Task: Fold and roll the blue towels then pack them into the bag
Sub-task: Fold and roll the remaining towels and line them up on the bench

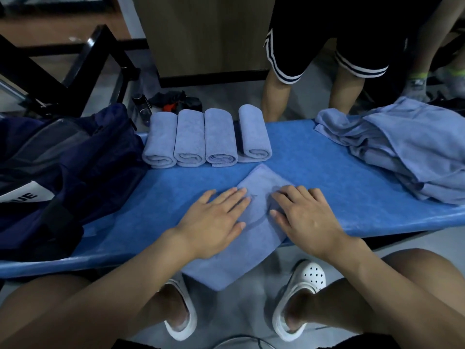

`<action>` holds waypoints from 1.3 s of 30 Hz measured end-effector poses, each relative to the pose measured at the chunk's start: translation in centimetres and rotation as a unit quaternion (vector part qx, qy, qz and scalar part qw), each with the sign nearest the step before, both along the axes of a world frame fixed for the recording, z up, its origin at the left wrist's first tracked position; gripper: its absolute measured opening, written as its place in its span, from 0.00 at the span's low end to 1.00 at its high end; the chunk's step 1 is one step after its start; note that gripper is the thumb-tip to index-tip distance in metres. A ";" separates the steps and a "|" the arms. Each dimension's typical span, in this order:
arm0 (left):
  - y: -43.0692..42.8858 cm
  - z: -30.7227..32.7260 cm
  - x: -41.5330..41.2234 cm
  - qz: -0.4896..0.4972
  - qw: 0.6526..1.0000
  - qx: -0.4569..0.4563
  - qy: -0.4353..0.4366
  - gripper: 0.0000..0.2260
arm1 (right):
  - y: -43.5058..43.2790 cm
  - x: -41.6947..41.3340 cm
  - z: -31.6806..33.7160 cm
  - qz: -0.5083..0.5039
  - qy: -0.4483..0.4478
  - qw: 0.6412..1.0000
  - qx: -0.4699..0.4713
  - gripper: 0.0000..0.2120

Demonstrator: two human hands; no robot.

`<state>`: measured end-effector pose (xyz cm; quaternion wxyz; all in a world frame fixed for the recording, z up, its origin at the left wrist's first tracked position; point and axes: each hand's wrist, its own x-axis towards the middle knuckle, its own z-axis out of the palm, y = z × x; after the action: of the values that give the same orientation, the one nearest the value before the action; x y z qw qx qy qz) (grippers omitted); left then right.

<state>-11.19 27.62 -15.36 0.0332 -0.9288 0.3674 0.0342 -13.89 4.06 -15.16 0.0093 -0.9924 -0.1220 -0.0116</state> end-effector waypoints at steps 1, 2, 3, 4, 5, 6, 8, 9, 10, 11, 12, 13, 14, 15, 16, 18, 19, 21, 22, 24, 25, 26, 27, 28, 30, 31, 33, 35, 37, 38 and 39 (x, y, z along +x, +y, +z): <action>0.4 0.1 -0.4 0.005 1.000 0.003 -0.031 0.28 | 0.4 0.4 0.0 0.013 0.009 1.000 0.010 0.23; 0.8 0.1 -0.8 0.005 0.998 0.007 -0.065 0.27 | 1.0 0.7 0.0 0.028 0.017 0.999 0.017 0.24; 1.2 0.2 -1.1 0.007 0.995 0.016 -0.094 0.25 | 1.5 0.9 0.0 0.041 0.024 0.999 0.020 0.25; 1.6 0.3 -1.3 0.012 0.993 0.022 -0.116 0.23 | 2.1 1.1 -0.1 0.048 0.028 0.998 0.022 0.25; 1.8 0.5 -1.3 0.020 0.991 0.026 -0.128 0.21 | 2.6 1.2 -0.1 0.047 0.029 0.998 0.024 0.25; 2.2 0.4 -1.3 0.028 0.990 0.028 -0.137 0.19 | 2.9 1.1 -0.1 0.043 0.028 0.998 0.024 0.24; 2.5 0.3 -1.3 0.036 0.988 0.019 -0.148 0.16 | 3.4 1.2 -0.1 0.036 0.026 0.999 0.019 0.22; 2.6 0.3 -1.3 0.038 0.989 0.010 -0.145 0.15 | 3.5 1.3 -0.1 0.034 0.031 0.999 0.020 0.22; 2.6 0.2 -1.3 0.041 0.989 -0.002 -0.139 0.15 | 3.6 1.5 -0.1 0.033 0.036 0.998 0.026 0.22; 2.6 0.2 -1.1 0.049 0.990 -0.014 -0.131 0.14 | 3.8 1.7 -0.2 0.034 0.039 0.998 0.037 0.22; 2.7 0.2 -0.9 0.066 0.990 -0.027 -0.123 0.14 | 3.9 2.0 -0.2 0.036 0.040 0.997 0.046 0.22; 2.9 0.2 -0.5 0.093 0.988 -0.045 -0.112 0.14 | 4.1 2.2 -0.2 0.040 0.038 0.997 0.056 0.23; 3.2 0.1 0.0 0.128 0.985 -0.067 -0.098 0.13 | 4.4 2.5 -0.2 0.043 0.031 0.996 0.068 0.23; 3.5 0.0 0.4 0.171 0.978 -0.090 -0.079 0.13 | 4.6 2.7 -0.2 0.034 0.023 0.996 0.085 0.21; 3.8 -0.2 0.8 0.219 0.968 -0.112 -0.056 0.13 | 4.7 3.0 -0.2 0.012 0.017 0.994 0.107 0.19; 4.2 -0.3 1.4 0.305 0.940 -0.149 -0.004 0.16 | 5.0 3.6 -0.1 -0.062 0.014 0.986 0.157 0.19; 4.3 -0.4 1.7 0.333 0.929 -0.163 0.014 0.18 | 5.1 4.0 0.0 -0.103 0.021 0.978 0.179 0.20; 4.3 -0.5 2.4 0.367 0.909 -0.195 0.036 0.19 | 5.2 4.9 0.1 -0.156 0.042 0.964 0.211 0.21; 4.2 -0.6 2.7 0.377 0.900 -0.215 0.047 0.18 | 5.2 5.3 0.1 -0.170 0.052 0.958 0.224 0.21; 3.9 -0.7 3.2 0.388 0.884 -0.251 0.070 0.17 | 5.1 6.0 0.0 -0.191 0.079 0.947 0.244 0.19; 3.8 -0.7 3.4 0.390 0.878 -0.266 0.081 0.16 | 5.1 6.4 0.1 -0.198 0.096 0.943 0.248 0.18; 3.7 -0.6 3.5 0.391 0.873 -0.278 0.091 0.15 | 5.1 6.6 0.0 -0.203 0.110 0.940 0.252 0.16; 3.6 -0.5 3.6 0.393 0.868 -0.286 0.100 0.14 | 5.1 6.9 0.1 -0.205 0.120 0.936 0.258 0.14; 3.6 -0.5 3.8 0.396 0.863 -0.293 0.109 0.13 | 5.0 7.1 0.1 -0.208 0.128 0.931 0.270 0.13; 3.7 -0.2 4.1 0.405 0.847 -0.319 0.133 0.10 | 4.8 7.4 0.1 -0.215 0.140 0.919 0.301 0.11; 3.8 0.0 4.1 0.410 0.834 -0.338 0.151 0.09 | 4.8 7.5 0.2 -0.218 0.145 0.912 0.317 0.09; 3.7 0.2 4.3 0.415 0.812 -0.367 0.184 0.09 | 4.9 7.5 0.3 -0.220 0.151 0.899 0.348 0.07; 3.7 0.4 4.4 0.418 0.796 -0.381 0.216 0.11 | 5.0 7.5 0.6 -0.219 0.147 0.888 0.377 0.08; 3.8 0.5 4.6 0.418 0.781 -0.396 0.243 0.05 | 4.9 7.5 1.0 -0.215 0.142 0.880 0.399 0.08; 4.0 0.5 4.7 0.416 0.777 -0.402 0.248 0.01 | 4.8 7.5 1.1 -0.209 0.139 0.879 0.407 0.07; 4.1 0.6 4.8 0.413 0.775 -0.407 0.252 0.01 | 4.7 7.5 1.2 -0.204 0.138 0.877 0.413 0.07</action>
<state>-6.42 31.74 -14.78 -0.4592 -0.8763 -0.0762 0.1242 -6.44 8.81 -13.98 0.4321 -0.8930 0.1020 0.0741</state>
